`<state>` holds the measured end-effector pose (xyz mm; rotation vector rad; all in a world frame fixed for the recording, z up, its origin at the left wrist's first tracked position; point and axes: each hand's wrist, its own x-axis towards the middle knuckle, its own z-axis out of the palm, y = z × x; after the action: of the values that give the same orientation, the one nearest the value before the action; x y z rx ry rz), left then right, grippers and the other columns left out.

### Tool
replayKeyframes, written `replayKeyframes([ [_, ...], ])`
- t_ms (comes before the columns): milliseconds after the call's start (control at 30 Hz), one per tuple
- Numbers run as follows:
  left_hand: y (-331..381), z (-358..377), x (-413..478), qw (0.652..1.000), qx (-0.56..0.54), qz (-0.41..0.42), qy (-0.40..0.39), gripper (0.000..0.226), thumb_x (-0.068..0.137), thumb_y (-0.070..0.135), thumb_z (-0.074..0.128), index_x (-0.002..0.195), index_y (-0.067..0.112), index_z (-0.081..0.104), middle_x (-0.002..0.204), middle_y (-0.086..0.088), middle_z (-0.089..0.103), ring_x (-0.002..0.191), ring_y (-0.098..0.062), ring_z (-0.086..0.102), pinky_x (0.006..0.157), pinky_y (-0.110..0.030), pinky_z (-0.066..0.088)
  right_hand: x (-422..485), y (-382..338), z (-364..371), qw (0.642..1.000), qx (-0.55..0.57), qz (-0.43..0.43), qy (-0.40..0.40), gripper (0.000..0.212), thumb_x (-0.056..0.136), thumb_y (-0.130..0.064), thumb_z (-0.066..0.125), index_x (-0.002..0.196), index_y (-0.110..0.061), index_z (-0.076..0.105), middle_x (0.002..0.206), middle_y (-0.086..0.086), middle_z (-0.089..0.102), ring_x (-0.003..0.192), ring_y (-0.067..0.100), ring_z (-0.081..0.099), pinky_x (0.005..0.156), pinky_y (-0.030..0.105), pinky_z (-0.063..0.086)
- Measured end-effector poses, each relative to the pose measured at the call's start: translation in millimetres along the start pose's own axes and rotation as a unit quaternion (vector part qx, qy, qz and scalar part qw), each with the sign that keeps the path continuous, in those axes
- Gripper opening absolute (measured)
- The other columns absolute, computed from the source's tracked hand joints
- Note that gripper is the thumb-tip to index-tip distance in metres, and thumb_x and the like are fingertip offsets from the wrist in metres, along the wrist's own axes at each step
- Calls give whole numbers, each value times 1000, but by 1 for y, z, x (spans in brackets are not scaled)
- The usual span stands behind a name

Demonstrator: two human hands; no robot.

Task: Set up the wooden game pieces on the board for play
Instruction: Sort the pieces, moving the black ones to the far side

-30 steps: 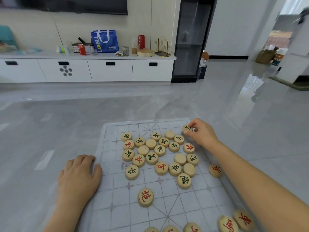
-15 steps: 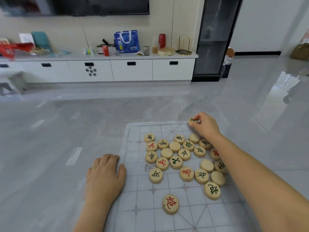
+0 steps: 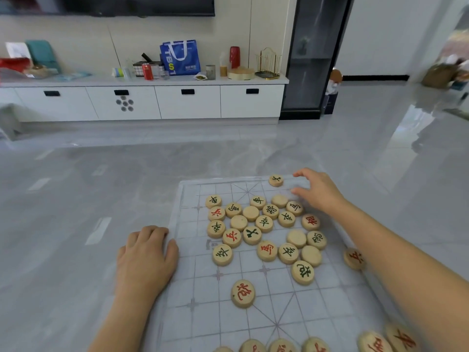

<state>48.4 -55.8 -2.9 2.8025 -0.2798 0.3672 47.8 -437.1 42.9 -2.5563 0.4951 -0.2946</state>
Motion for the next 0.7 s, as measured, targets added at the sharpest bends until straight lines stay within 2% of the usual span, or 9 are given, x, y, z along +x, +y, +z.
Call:
replayKeyframes([
  [133,0,0,1,1000,0,2,1,48,81,44,34,110,19,62,115,0,59,106,-27,50,83,-41,38,-32,12,-12,1000,6,-1,-15,42,81,-32,68,121,-30,53,129,7,54,122,23,47,100,39,41],
  [333,1,-1,1,1000,-4,-1,-2,46,83,43,36,112,18,62,115,-1,59,107,-27,49,86,-42,37,-91,6,-15,997,15,-51,-59,39,84,-28,67,120,-33,55,127,-2,54,123,16,44,94,31,39],
  [433,1,-1,1,1000,-6,-4,-3,34,89,36,46,113,17,61,118,-2,59,109,-28,47,88,-42,37,-111,-2,-15,994,14,-83,-67,35,84,-25,67,117,-29,58,117,-6,58,114,12,47,89,25,36],
  [500,0,-1,1,1000,-7,-2,-2,38,88,38,43,112,17,61,118,-3,59,108,-29,47,87,-43,37,-120,-6,-16,992,9,-101,-70,28,85,-26,66,112,-27,61,108,-7,59,106,12,49,88,24,37],
  [600,2,-2,1,1000,-11,-5,-1,50,80,43,35,112,17,62,118,-3,59,109,-30,47,87,-43,37,-126,-7,-13,988,-45,-129,-75,21,88,-25,61,109,-25,62,100,-12,50,102,11,45,89,25,38],
  [700,2,-2,1,1000,-11,-3,-1,48,82,43,36,113,17,62,119,-3,59,109,-30,47,88,-44,37,-123,-3,-13,983,-120,-135,-44,23,90,-23,55,111,-24,63,104,-9,52,105,15,47,89,30,40],
])
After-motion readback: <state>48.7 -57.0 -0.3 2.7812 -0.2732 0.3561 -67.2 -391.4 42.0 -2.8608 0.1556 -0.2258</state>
